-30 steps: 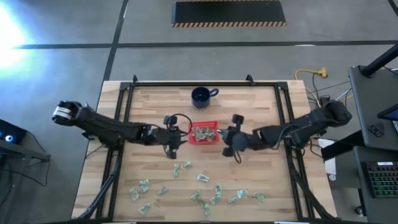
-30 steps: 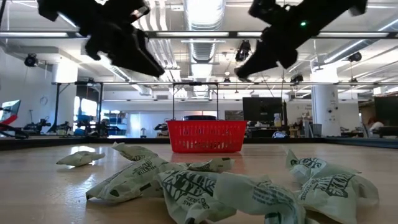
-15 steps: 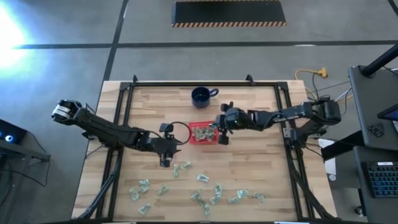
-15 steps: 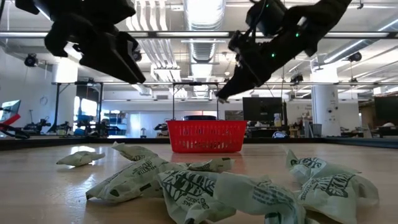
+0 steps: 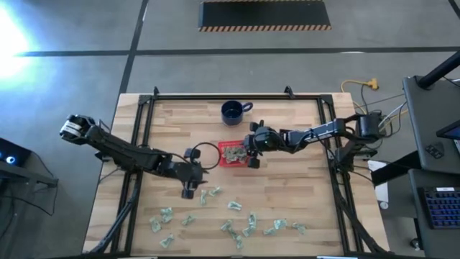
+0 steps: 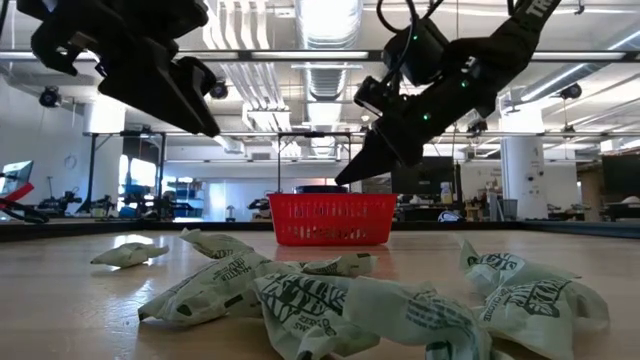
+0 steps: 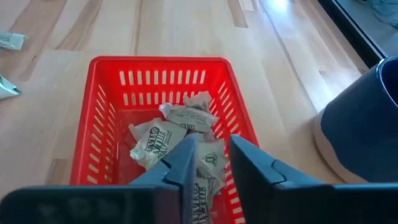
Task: Pick and place items into bin
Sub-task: Put the stevia packet into the red bin
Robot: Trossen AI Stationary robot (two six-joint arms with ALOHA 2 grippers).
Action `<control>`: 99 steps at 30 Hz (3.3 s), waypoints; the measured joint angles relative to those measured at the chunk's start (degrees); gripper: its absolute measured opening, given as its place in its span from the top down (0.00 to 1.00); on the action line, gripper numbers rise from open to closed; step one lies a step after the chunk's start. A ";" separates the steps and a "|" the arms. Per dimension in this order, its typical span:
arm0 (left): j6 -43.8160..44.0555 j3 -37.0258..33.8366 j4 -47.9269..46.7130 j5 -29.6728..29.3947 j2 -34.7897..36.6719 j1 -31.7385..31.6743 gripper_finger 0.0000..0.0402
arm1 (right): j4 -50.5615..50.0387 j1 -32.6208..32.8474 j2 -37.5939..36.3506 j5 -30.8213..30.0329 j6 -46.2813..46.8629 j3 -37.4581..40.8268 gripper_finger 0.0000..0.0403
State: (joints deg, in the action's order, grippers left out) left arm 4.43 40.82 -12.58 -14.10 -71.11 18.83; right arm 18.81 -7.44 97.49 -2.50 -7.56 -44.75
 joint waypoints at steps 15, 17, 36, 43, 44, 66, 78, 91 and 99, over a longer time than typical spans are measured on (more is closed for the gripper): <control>2.58 -0.02 9.87 7.19 -12.78 0.42 0.65 | -4.82 1.79 -5.82 8.32 -4.76 -0.02 0.67; 2.75 -0.02 10.69 7.21 -14.95 0.42 0.65 | -6.75 1.97 -6.39 8.84 -4.83 -0.02 0.68; 2.85 0.52 16.28 7.53 -24.91 0.37 0.67 | -12.71 4.48 -7.65 9.06 -4.46 -0.01 0.74; 2.28 0.37 14.61 7.05 -23.65 0.35 0.87 | -12.68 4.57 -8.28 9.03 -4.45 0.00 0.76; 2.24 0.31 14.35 6.86 -23.50 0.32 0.92 | -12.68 4.59 -8.28 9.03 -4.45 0.00 0.77; -12.29 0.50 18.67 -17.88 -14.95 -4.77 0.98 | -16.73 7.09 -16.70 8.57 -4.61 0.00 0.82; -16.13 1.06 23.34 -9.77 -15.89 -14.04 0.97 | -18.64 8.70 -16.78 8.50 -4.45 0.00 0.83; -18.35 2.05 24.09 -6.71 -17.03 -15.37 0.71 | -19.34 8.70 -16.78 8.61 -3.50 0.00 0.82; -18.32 2.27 23.51 -6.62 -16.85 -14.45 0.65 | -23.21 10.69 -16.78 8.83 1.31 0.21 0.82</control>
State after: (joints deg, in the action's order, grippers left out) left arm -13.89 43.09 10.93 -20.72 -87.96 4.38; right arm -4.40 3.25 80.71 6.33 -6.25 -44.55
